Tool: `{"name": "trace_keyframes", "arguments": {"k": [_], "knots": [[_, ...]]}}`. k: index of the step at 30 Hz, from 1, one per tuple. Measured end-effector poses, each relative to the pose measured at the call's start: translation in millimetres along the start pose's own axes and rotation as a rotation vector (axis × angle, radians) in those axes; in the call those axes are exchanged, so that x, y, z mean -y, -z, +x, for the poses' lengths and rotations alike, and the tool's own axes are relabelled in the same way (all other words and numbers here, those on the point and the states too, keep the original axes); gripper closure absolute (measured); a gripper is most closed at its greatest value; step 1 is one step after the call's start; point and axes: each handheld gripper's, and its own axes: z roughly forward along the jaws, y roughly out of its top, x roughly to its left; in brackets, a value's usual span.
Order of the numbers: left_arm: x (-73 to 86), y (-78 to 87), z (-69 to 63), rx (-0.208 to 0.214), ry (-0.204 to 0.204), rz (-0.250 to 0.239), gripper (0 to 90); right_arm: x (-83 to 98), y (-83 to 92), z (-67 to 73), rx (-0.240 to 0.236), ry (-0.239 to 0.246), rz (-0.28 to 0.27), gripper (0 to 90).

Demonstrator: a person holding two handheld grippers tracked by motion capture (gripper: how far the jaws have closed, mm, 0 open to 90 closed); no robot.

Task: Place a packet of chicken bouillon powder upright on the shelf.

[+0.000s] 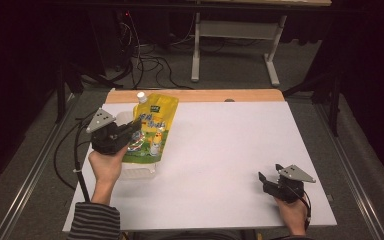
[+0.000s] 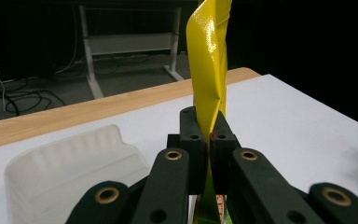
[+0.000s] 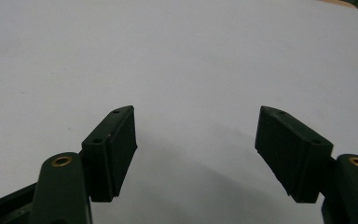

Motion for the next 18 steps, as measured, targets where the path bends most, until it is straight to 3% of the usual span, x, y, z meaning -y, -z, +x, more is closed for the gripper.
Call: {"name": "trace_keyframes", "arguments": {"k": [3,11,18], "knots": [[1.7,-1.6,5.7,-0.013,0.012,0.007,88.0,0.1,0.3,0.0,0.000,0.003,-0.006,29.5],[9.7,-4.3,15.7,-0.082,-0.003,0.034,87.9,-0.1,-0.6,-0.4,0.001,-0.005,-0.001,29.5],[20.2,-9.7,20.4,-0.104,-0.017,0.062,87.3,-0.2,-0.5,-0.3,0.004,-0.004,0.001,29.5]]}}
